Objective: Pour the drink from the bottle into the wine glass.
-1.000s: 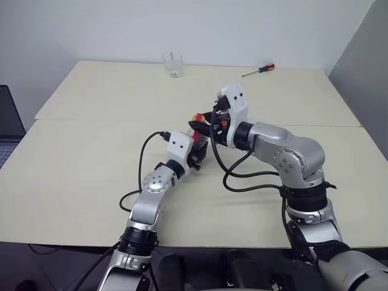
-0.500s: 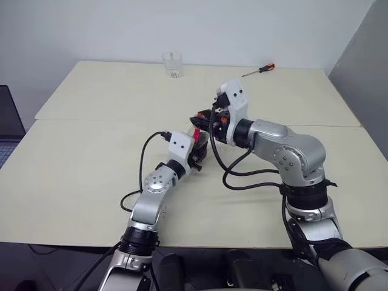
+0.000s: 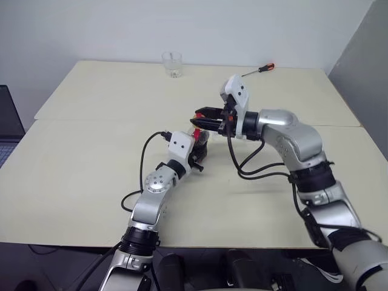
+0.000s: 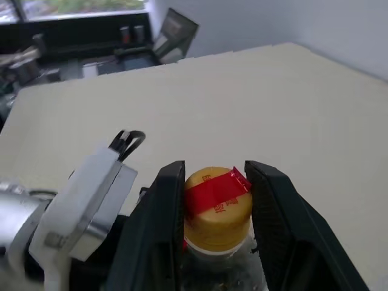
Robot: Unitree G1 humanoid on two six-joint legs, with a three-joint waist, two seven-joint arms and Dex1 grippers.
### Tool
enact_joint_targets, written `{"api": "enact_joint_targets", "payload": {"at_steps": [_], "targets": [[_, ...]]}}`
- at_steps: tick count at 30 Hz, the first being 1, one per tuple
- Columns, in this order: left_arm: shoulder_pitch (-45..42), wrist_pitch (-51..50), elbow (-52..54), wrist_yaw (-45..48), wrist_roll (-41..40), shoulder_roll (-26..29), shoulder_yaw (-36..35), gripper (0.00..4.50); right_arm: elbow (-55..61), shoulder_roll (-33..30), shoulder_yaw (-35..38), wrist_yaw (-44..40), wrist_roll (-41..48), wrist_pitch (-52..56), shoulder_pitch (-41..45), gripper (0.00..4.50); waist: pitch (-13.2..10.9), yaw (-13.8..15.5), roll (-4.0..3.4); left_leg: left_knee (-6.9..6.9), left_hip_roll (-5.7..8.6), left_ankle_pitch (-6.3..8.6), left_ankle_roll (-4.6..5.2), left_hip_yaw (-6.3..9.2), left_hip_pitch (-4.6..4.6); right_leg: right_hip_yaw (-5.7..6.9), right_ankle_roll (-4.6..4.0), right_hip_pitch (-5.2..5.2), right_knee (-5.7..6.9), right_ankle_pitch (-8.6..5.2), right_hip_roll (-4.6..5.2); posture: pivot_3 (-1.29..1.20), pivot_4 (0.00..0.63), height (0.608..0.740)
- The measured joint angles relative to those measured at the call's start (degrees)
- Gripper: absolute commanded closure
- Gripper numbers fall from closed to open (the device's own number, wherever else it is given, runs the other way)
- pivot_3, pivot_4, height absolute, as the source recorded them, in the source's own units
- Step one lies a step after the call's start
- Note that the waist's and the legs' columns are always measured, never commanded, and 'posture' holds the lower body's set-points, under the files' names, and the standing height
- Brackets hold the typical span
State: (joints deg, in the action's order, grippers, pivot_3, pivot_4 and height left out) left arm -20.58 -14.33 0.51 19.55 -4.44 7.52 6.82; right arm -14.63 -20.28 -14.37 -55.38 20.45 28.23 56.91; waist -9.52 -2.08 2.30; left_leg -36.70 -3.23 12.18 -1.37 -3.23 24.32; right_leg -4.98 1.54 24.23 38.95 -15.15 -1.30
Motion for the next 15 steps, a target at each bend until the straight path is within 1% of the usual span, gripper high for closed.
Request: {"api": "enact_joint_targets", "payload": {"at_steps": [2, 5, 8, 12, 15], "targets": [[0.04, -0.14, 0.01, 0.0, 0.01, 0.0, 0.0, 3.46, -7.57, -0.16, -1.08, -6.6, -1.83, -5.87, 3.51, 3.28, -0.01, -0.08, -0.01, 0.02, -0.07, 0.0, 0.0, 0.01, 0.0, 0.0, -0.06, 0.01, 0.01, 0.03, -0.05, 0.0, 0.15, 0.74], [0.09, -0.41, 0.01, -0.17, 0.05, 0.07, 0.0, 3.46, -17.72, 0.81, -1.52, -13.56, -3.92, -13.18, 7.87, 3.28, -0.01, -0.14, -0.01, 0.02, -0.16, 0.0, 0.0, 0.01, 0.0, 0.02, -0.08, 0.02, 0.02, 0.04, -0.08, 0.0, 0.15, 0.74], [0.16, -0.7, 0.01, -0.34, 0.1, 0.05, 0.0, 3.46, -25.36, 1.93, -1.19, -17.22, -4.71, -17.8, 10.78, 3.28, -0.02, -0.12, -0.02, 0.02, -0.25, 0.0, 0.0, 0.0, 0.01, -0.01, -0.09, 0.02, 0.01, 0.04, -0.05, 0.0, 0.15, 0.74], [0.29, -1.31, 0.02, -0.43, 0.11, 0.04, 0.01, 3.47, -28.46, 2.55, -0.3, -18.72, -5.25, -19.57, 11.36, 3.28, -0.04, -0.02, -0.04, 0.02, -0.26, 0.0, 0.0, -0.01, 0.03, -0.04, -0.08, 0.02, 0.02, 0.04, 0.1, 0.0, 0.15, 0.74], [0.4, -1.33, 0.15, -0.31, 0.1, -0.09, 0.09, 3.47, -26.72, 2.25, 0.4, -18.72, -5.26, -16.28, 10.95, 3.28, -0.04, 0.1, -0.04, 0.01, -0.22, 0.0, 0.0, -0.03, 0.03, -0.05, -0.08, 0.02, 0.02, 0.04, 0.18, 0.0, 0.15, 0.74]]}}
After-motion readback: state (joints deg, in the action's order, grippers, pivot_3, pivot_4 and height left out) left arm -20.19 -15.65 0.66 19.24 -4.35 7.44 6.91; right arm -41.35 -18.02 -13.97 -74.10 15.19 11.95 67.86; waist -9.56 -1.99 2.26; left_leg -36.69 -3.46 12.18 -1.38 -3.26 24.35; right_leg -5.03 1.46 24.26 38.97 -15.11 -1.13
